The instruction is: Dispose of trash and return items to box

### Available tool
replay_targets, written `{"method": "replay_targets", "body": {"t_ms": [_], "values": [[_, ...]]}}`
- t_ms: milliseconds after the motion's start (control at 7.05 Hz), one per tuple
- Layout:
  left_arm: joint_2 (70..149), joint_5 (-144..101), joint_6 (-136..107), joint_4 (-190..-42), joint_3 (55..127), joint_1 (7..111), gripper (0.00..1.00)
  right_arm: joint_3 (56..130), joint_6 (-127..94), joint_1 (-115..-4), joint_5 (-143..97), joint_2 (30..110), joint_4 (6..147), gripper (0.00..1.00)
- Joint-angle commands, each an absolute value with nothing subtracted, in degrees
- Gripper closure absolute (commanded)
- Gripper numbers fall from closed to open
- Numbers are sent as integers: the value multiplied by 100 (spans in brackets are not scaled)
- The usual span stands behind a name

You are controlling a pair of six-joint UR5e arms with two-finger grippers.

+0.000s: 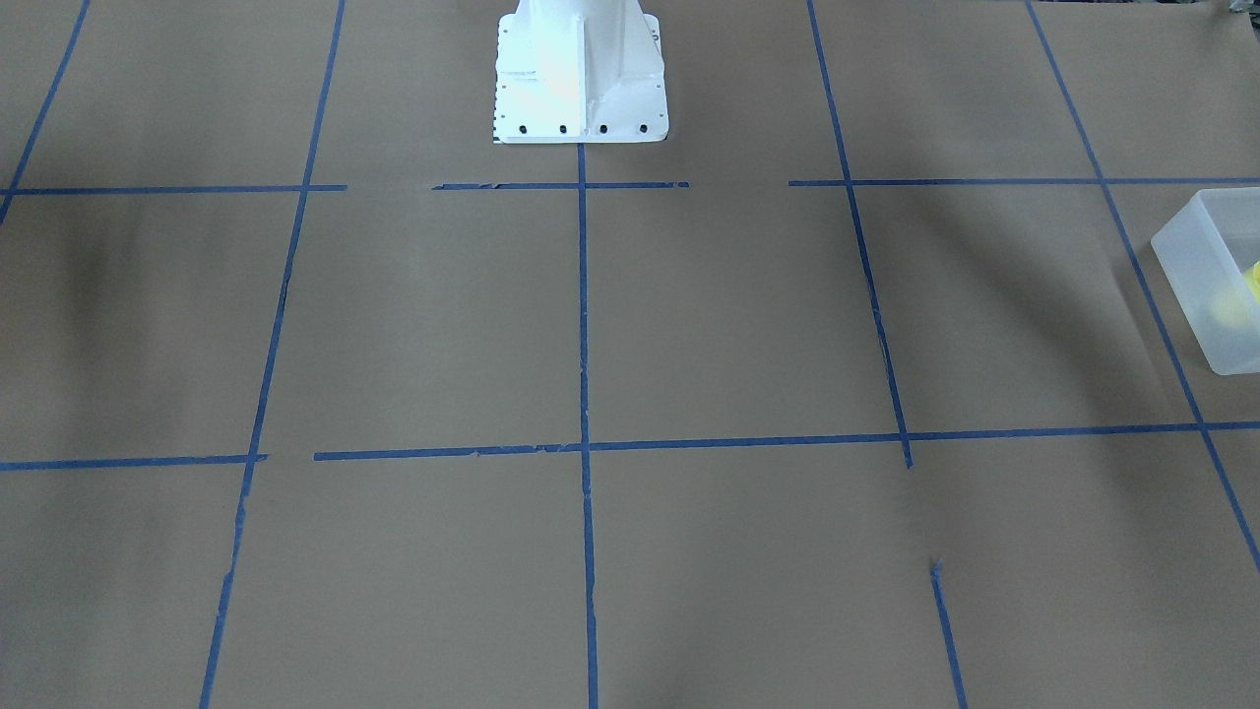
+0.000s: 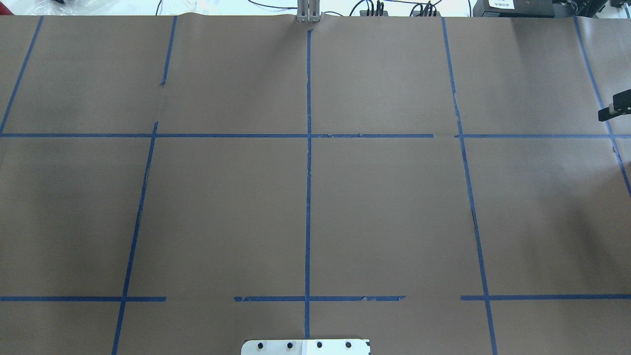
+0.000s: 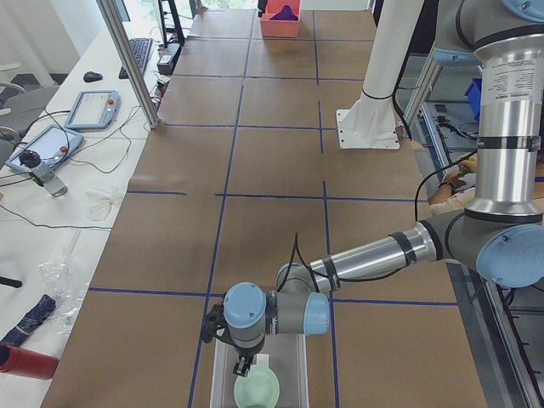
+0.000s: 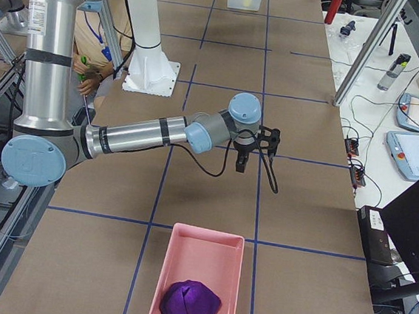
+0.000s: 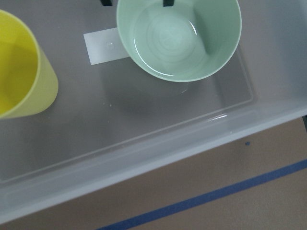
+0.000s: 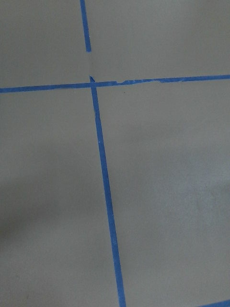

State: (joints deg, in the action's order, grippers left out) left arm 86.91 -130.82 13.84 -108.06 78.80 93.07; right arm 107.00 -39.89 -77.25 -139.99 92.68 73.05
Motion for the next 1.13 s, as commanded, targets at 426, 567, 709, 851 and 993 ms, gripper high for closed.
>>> {"method": "replay_targets", "body": {"t_ms": [426, 567, 709, 851, 993], "values": [[8981, -13447, -174, -9334, 10327, 8931, 23, 10573, -1565, -8242, -13696, 9563, 8308, 0], [9000, -13499, -767, -9438, 10345, 8556, 23, 10565, -720, -8322, -13467, 9441, 8976, 0], [8922, -13526, -1026, -9735, 10232, 8378, 19, 10486, -599, -8271, -13300, 9074, 9296, 0], [8799, -13770, -1037, -9930, 10126, 8376, 0, 10468, -589, -8271, -13324, 9036, 9334, 0], [8693, -13903, -1028, -9940, 10021, 8376, 0, 10276, -589, -8271, -13333, 9044, 9308, 0]]}}
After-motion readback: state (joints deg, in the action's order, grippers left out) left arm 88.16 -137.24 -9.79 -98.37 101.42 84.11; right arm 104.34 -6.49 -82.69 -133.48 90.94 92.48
